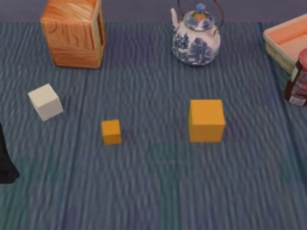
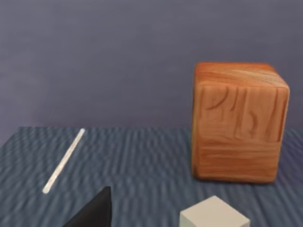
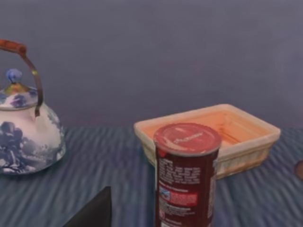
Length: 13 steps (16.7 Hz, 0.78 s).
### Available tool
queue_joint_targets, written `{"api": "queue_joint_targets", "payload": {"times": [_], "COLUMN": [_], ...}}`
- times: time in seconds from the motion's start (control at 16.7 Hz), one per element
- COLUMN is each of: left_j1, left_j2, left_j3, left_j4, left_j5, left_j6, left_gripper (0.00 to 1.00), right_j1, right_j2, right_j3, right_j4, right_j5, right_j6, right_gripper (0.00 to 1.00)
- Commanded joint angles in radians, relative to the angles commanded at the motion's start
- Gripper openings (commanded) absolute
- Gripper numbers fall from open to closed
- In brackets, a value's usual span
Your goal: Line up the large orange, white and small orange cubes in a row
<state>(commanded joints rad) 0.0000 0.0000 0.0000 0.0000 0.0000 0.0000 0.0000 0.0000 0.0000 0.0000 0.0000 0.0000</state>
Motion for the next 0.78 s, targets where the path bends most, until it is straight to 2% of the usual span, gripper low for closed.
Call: {"api": "queue_joint_targets", "payload": {"times": [0.24, 0.42, 0.78], "left_j1": [-0.011, -0.047, -0.158], "left_j2": [0.03, 0.156, 0.691], "left_j3": [0.03, 0.154, 0.591], "left_j4": [-0.021, -0.102, -0.385], "left_j5": [0.002, 0.006, 0.005], "left_j6": [-0.011, -0.055, -0.201], "left_gripper": [1.0, 1.0, 1.0], "right_j1": [0.0, 0.0, 0.0], "right_j2": [0.0, 0.0, 0.0], "right_j3": [0.0, 0.0, 0.0], "right_j4": [0.0, 0.0, 0.0], "right_j5": [0.0, 0.0, 0.0], "right_j6": [0.0, 0.0, 0.0], "right_gripper": [1.0, 1.0, 1.0]}}
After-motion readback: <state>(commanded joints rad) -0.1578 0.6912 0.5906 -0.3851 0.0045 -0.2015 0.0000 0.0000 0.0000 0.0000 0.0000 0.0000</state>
